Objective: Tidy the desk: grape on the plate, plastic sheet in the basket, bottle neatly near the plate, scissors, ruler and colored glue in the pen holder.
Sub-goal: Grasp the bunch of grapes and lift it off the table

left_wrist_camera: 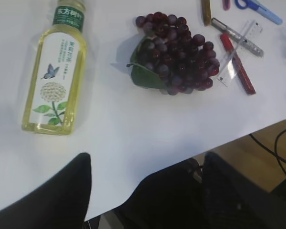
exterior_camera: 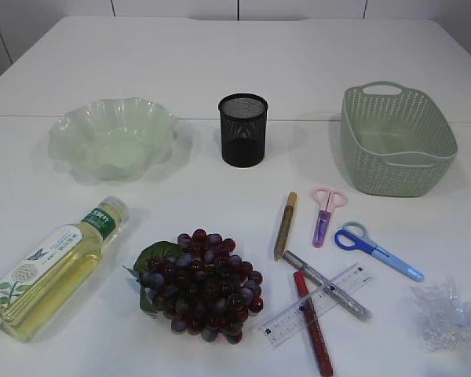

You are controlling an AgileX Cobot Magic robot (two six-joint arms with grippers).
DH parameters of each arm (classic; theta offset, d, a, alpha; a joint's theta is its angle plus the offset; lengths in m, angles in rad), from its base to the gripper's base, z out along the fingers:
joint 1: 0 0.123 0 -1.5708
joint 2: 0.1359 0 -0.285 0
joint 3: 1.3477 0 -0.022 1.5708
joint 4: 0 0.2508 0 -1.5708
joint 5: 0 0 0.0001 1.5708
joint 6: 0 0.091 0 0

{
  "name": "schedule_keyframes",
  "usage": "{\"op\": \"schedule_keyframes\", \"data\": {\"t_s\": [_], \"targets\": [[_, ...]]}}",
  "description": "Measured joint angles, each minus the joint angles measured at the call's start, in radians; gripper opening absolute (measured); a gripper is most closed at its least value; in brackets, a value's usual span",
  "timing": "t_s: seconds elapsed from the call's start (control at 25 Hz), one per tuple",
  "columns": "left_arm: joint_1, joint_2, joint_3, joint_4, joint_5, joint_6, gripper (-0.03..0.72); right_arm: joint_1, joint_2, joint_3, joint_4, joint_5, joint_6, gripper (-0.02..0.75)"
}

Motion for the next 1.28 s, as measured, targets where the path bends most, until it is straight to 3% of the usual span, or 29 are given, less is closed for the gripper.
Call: {"op": "schedule_keyframes", "data": {"t_s": [0.2, 0.4, 0.64, 0.88, 1.28], "targets": [[-0.152, 0.167, -0.072, 0.019, -0.018, 0.002, 0.529, 0.0, 0.076, -0.017, 0.033, -0.003, 0.004, 0.501], [-0.32, 0.362, -0.176, 0.116, -0.04, -0.046, 0.529, 0.0, 0.094, -0.017, 0.075, -0.003, 0.019, 0.501], [-0.44, 0.625, -0.317, 0.233, -0.041, -0.062, 0.529, 0.0, 0.096, -0.017, 0.105, -0.003, 0.022, 0.501], [-0.513, 0.816, -0.417, 0.306, -0.041, -0.054, 0.53, 0.0, 0.096, -0.017, 0.107, -0.003, 0.022, 0.501], [-0.52, 0.998, -0.522, 0.319, -0.067, -0.052, 0.53, 0.0, 0.096, -0.017, 0.118, 0.018, 0.026, 0.501]]}}
